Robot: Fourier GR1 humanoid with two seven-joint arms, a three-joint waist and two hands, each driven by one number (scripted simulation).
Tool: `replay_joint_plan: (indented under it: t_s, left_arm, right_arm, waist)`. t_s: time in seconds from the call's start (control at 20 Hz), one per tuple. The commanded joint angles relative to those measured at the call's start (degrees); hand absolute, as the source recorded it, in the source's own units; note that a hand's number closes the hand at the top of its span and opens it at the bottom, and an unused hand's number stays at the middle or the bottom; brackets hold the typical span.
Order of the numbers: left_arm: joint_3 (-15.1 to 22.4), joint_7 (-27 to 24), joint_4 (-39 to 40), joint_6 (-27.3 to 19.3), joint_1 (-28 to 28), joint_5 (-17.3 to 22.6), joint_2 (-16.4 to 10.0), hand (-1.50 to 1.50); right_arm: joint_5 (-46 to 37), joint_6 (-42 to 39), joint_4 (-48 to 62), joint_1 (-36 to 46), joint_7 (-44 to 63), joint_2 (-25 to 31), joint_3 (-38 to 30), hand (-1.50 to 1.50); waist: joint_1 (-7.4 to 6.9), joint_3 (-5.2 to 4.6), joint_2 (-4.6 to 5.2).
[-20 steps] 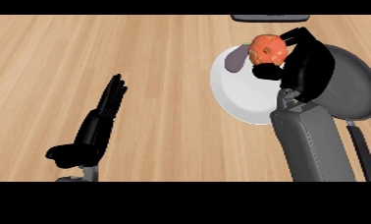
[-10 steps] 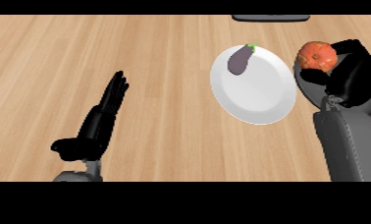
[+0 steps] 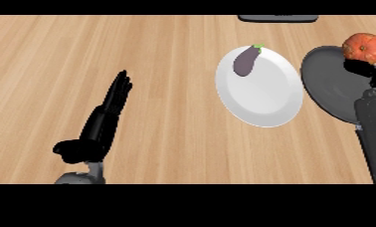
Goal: Pick the squash from the plate and place it in the pan
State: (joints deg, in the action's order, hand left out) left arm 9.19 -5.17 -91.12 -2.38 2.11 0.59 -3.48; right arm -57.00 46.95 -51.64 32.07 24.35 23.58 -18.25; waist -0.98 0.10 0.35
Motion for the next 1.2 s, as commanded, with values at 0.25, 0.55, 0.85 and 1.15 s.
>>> replay_joint_plan:
  t_s: [0.25, 0.55, 0.85, 1.15]
  left_arm:
    - [-0.40, 0.03, -0.06, 1.09, 0.15, 0.29, -0.63, 0.00]
    - [-0.09, -1.23, 0.78, 1.34, 0.56, 0.57, 0.32, 0.00]
    - [0.98, 0.66, -1.44, 0.98, -0.49, 0.38, 0.99, 0.00]
    - [-0.10, 0.56, 1.23, 0.19, 2.00, -0.81, 0.90, 0.00]
  right_arm:
    - [11.46, -17.21, 19.59, 5.08, -6.04, 7.15, -4.71, -1.50]
    - [20.03, -25.11, 28.19, 8.85, -19.10, 7.79, -9.95, -1.50]
    - [24.90, -14.99, 28.18, 10.40, -30.86, 5.68, -15.53, -1.50]
    - [34.84, -17.64, 27.44, 8.77, -41.78, 6.64, -23.20, -1.50]
  waist:
    - [-1.19, 0.02, 0.39]
    - [-1.84, 0.21, 0.83]
    - [-1.64, 0.23, 0.58]
    - [-0.05, 0.09, 0.16]
